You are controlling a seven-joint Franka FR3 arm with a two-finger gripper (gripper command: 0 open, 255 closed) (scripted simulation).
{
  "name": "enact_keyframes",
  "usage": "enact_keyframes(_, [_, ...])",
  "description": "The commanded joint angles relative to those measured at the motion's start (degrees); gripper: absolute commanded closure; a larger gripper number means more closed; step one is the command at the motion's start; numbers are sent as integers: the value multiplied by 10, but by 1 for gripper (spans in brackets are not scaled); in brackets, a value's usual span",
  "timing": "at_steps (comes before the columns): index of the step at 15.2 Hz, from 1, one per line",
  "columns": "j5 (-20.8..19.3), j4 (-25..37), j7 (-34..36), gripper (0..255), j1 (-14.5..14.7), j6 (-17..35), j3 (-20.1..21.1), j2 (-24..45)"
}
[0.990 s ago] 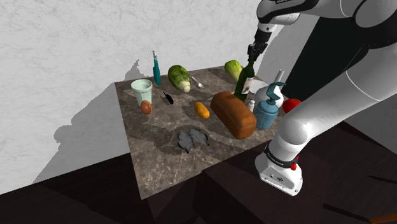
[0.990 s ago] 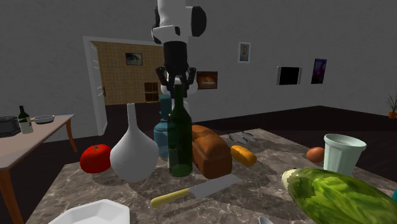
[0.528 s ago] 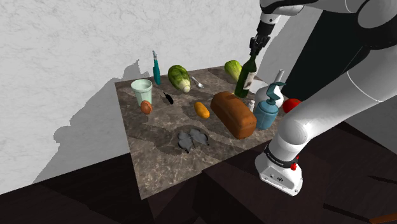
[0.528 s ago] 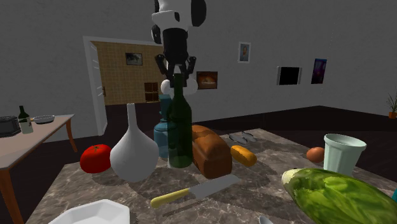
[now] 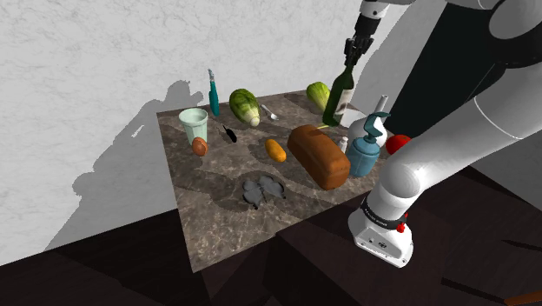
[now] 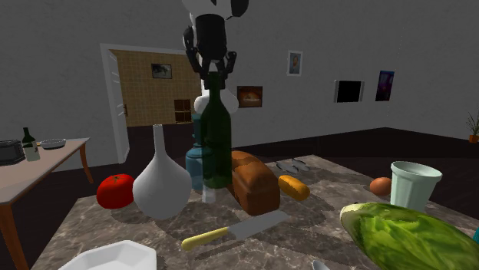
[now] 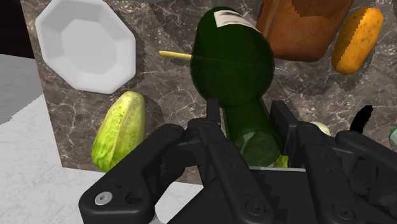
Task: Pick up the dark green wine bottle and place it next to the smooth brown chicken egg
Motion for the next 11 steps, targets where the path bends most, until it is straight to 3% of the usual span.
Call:
enact_keyframes(1, [2,17,-2,255,1,-14,0,3])
enact_keyframes(4, [4,39,-2,255,2,-33,1,6])
enact_keyframes(11, [10,11,100,255,32,-29,74,-12])
